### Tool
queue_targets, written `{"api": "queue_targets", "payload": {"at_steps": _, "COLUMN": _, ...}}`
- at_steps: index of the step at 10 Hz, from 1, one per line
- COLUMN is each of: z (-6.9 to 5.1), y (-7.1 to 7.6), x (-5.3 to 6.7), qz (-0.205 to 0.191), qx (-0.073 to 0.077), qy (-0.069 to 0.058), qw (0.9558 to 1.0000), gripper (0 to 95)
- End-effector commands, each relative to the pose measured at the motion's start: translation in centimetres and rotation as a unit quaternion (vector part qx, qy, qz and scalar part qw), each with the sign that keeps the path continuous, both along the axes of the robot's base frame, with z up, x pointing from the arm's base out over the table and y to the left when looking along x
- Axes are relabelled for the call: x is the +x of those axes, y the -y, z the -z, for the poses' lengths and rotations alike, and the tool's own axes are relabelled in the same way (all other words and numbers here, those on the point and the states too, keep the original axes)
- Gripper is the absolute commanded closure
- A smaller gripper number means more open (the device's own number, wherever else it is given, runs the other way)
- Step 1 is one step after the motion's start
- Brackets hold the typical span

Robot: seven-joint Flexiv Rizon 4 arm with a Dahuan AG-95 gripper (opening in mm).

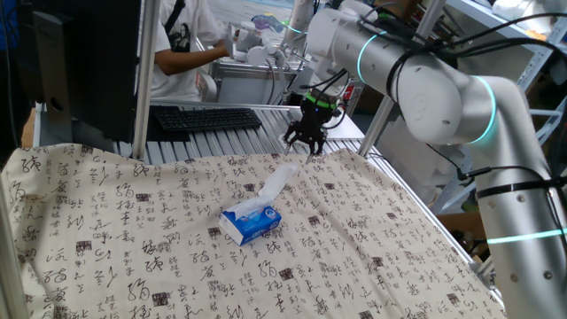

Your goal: Pull out a napkin

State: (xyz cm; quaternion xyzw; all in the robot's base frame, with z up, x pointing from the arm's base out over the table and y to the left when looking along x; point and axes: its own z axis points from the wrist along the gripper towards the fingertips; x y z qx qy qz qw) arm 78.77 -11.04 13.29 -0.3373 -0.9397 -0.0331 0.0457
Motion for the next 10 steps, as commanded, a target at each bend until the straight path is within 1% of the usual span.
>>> {"api": "queue_targets", "payload": {"at_steps": 1, "z": -1.0, "y": 0.0, "x": -0.6, "qz": -0.004, "qx": -0.002, "qy": 0.001, "qw": 1.0000, "gripper": 57.0}}
{"api": "queue_targets", "payload": {"at_steps": 2, "z": -1.5, "y": 0.1, "x": -0.8, "qz": -0.008, "qx": -0.003, "qy": 0.002, "qw": 1.0000, "gripper": 76.0}}
{"api": "queue_targets", "payload": {"at_steps": 3, "z": -1.8, "y": 0.1, "x": -1.0, "qz": -0.010, "qx": -0.005, "qy": 0.003, "qw": 0.9999, "gripper": 76.0}}
{"api": "queue_targets", "payload": {"at_steps": 4, "z": -2.4, "y": 0.0, "x": -1.3, "qz": -0.016, "qx": -0.011, "qy": 0.002, "qw": 0.9998, "gripper": 95.0}}
{"api": "queue_targets", "payload": {"at_steps": 5, "z": -2.7, "y": -0.4, "x": -1.5, "qz": -0.023, "qx": -0.028, "qy": 0.000, "qw": 0.9993, "gripper": 95.0}}
{"api": "queue_targets", "payload": {"at_steps": 6, "z": -2.8, "y": -0.5, "x": -1.5, "qz": -0.025, "qx": -0.028, "qy": 0.003, "qw": 0.9993, "gripper": 95.0}}
{"api": "queue_targets", "payload": {"at_steps": 7, "z": -3.4, "y": -0.9, "x": -1.8, "qz": -0.027, "qx": -0.025, "qy": 0.004, "qw": 0.9993, "gripper": 95.0}}
{"api": "queue_targets", "payload": {"at_steps": 8, "z": -3.7, "y": -1.2, "x": -2.0, "qz": -0.026, "qx": -0.026, "qy": 0.005, "qw": 0.9993, "gripper": 95.0}}
{"api": "queue_targets", "payload": {"at_steps": 9, "z": -4.1, "y": -1.5, "x": -2.2, "qz": -0.026, "qx": -0.025, "qy": 0.009, "qw": 0.9993, "gripper": 95.0}}
{"api": "queue_targets", "payload": {"at_steps": 10, "z": -4.1, "y": -1.5, "x": -2.2, "qz": -0.026, "qx": -0.025, "qy": 0.009, "qw": 0.9993, "gripper": 95.0}}
